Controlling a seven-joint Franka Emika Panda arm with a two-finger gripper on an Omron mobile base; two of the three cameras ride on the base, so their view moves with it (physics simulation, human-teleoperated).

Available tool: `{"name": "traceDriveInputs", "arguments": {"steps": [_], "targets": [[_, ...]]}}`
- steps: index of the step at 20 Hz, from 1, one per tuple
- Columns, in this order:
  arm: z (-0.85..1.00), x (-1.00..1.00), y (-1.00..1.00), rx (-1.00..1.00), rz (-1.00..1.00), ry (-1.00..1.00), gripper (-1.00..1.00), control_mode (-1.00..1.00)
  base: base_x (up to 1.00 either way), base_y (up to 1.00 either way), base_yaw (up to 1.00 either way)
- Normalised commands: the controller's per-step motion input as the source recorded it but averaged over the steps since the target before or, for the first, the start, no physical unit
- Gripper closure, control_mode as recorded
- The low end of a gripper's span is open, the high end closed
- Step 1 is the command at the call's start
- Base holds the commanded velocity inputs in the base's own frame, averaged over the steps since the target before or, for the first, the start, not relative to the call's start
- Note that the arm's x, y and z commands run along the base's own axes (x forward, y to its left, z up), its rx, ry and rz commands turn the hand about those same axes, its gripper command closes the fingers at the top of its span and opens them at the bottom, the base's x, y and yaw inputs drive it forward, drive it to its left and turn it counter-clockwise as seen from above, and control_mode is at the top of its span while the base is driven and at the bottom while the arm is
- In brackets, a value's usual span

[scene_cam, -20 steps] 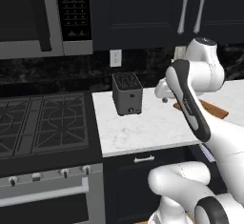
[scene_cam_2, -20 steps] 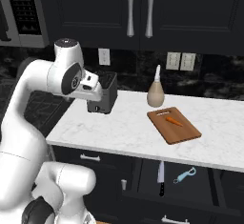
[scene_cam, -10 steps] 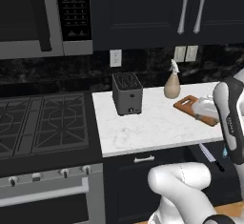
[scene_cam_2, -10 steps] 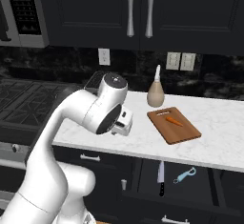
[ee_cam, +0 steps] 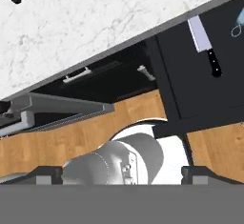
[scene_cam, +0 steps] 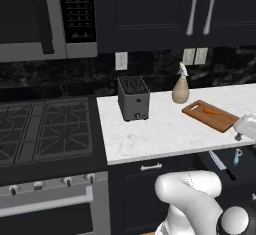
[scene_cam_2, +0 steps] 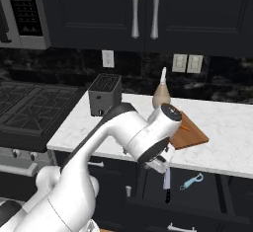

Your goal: Place the appropriate cutting tool for cutting the carrot skin on the cutting board.

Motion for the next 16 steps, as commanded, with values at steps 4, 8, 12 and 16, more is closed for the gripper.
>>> {"name": "traceDriveInputs", "arguments": {"steps": [4, 8, 12, 16], "targets": [[-0.68, -0.09, -1.0, 0.01, -0.08, 0.3, -1.0, -1.0, 0.0, 0.0, 0.0], [-0.9, 0.0, -0.73, -0.09, -0.02, 0.16, -1.0, -1.0, 0.0, 0.0, 0.0], [-0.8, 0.18, -0.59, -0.08, 0.02, 0.03, -1.0, -1.0, 0.0, 0.0, 0.0], [-0.8, 0.51, -0.44, 0.0, 0.11, 0.0, -1.0, -1.0, 0.0, 0.0, 0.0]]}}
